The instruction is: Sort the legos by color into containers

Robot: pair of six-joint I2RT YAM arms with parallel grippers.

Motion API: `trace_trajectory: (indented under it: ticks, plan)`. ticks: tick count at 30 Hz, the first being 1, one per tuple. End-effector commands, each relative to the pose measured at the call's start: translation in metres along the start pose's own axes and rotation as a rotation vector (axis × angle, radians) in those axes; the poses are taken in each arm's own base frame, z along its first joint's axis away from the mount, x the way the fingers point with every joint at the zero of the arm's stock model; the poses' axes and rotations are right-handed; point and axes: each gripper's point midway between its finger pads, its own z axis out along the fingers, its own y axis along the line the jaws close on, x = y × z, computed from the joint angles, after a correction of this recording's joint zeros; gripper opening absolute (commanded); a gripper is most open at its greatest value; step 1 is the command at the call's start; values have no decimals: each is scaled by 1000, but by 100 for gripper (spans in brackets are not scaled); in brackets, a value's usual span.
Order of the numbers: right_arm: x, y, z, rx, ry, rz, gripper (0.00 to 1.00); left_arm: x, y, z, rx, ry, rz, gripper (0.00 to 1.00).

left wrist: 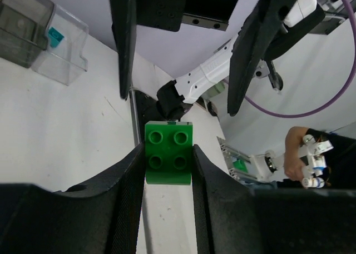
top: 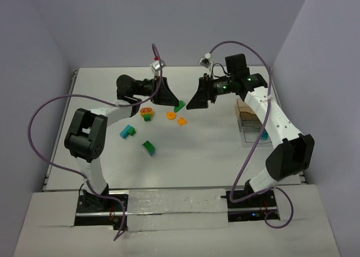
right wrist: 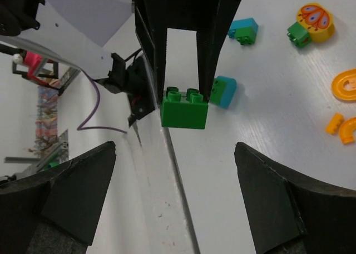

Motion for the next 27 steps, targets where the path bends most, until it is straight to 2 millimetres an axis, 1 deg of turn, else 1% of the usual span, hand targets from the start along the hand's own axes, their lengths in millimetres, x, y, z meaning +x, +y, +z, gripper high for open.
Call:
trace_trajectory:
  ticks: [1,4,5,8,15,18,22,24,26,27]
  plan:
    - [-7,15,7,-83,8,62,94,-6,-18,5,-3,5,211,0]
    - [-7,10,9,-65,0,70,94,-6,-15,7,-28,11,216,0]
    - [-7,9,10,-62,0,73,94,-7,-16,9,-31,13,253,0]
    - [-10,6,10,-41,-9,60,93,-4,-17,12,-39,27,229,0]
    - [-14,18,11,-59,-12,11,86,-2,-13,16,-41,32,220,0]
    - [-11,23,14,-57,4,-14,81,-2,-12,17,-40,34,215,0]
    - [-4,23,21,-46,28,-34,72,-2,-12,19,-39,36,213,0]
    - [-1,19,24,-31,34,-49,64,-2,-11,18,-43,37,213,0]
    - [-1,18,24,-29,36,-48,60,-2,-11,18,-45,38,211,0]
    - [0,17,25,-28,37,-48,54,-1,-11,18,-47,39,215,0]
